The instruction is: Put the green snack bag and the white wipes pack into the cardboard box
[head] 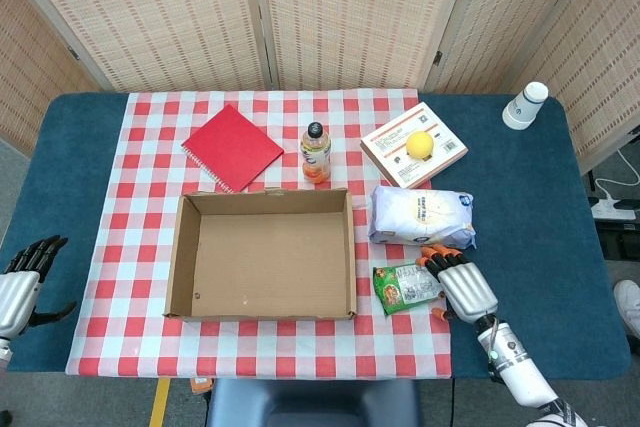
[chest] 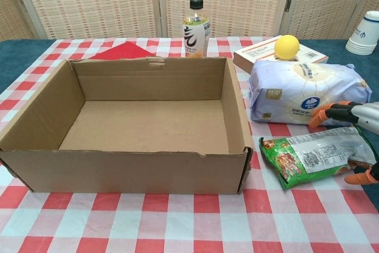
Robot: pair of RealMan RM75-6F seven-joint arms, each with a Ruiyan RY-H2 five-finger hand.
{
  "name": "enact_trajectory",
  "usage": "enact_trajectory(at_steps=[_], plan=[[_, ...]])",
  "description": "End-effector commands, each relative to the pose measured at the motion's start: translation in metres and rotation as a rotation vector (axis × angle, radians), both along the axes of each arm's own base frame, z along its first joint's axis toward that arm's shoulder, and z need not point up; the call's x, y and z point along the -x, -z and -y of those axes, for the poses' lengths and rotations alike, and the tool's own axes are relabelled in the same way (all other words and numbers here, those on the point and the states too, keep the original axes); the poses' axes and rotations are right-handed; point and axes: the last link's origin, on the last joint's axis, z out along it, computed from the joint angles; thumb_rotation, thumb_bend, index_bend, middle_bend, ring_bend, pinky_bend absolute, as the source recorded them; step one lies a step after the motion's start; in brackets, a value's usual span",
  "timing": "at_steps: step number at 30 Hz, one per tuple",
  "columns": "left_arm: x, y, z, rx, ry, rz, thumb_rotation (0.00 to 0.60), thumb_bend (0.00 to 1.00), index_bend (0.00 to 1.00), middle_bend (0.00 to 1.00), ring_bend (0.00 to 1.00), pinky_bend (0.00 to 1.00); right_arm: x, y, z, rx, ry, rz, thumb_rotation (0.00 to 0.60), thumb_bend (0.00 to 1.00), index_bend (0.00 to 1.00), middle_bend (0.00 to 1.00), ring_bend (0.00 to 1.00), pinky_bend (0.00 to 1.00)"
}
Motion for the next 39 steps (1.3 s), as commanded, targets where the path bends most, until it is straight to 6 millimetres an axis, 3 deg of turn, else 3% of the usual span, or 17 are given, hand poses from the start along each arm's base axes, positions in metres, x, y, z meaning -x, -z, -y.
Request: enact_trajectory(at_steps=[1,20,30,39], plan=[[0.000,0.000,0.000,0.000,0.000,0.000,0.600,0.20,0.06,0.02,0.00,0.10,0.000,0.001,0.000,-0.002,0.001,0.000,0.600,0.07,0.25,0.15,0.07,0.19],[0.002,-0.001,-0.001,-0.004,-0.006,0.005,0.600,0.20,0.06,0.02,0.00,0.10,0.001,0.012,0.007,-0.018,0.012,0.003,0.600,0.10,0.30,0.18,0.11,0.23],[0.002,-0.001,-0.002,-0.004,-0.009,0.003,0.600,0.20,0.06,0.01,0.00,0.10,0.005,0.014,0.010,-0.021,0.011,-0.018,0.600,0.12,0.38,0.25,0.21,0.34],[0.003,-0.001,-0.002,-0.004,-0.010,0.003,0.600,0.20,0.06,0.02,0.00,0.10,0.003,0.015,0.011,0.010,-0.004,-0.012,0.600,0.20,0.56,0.37,0.36,0.53]])
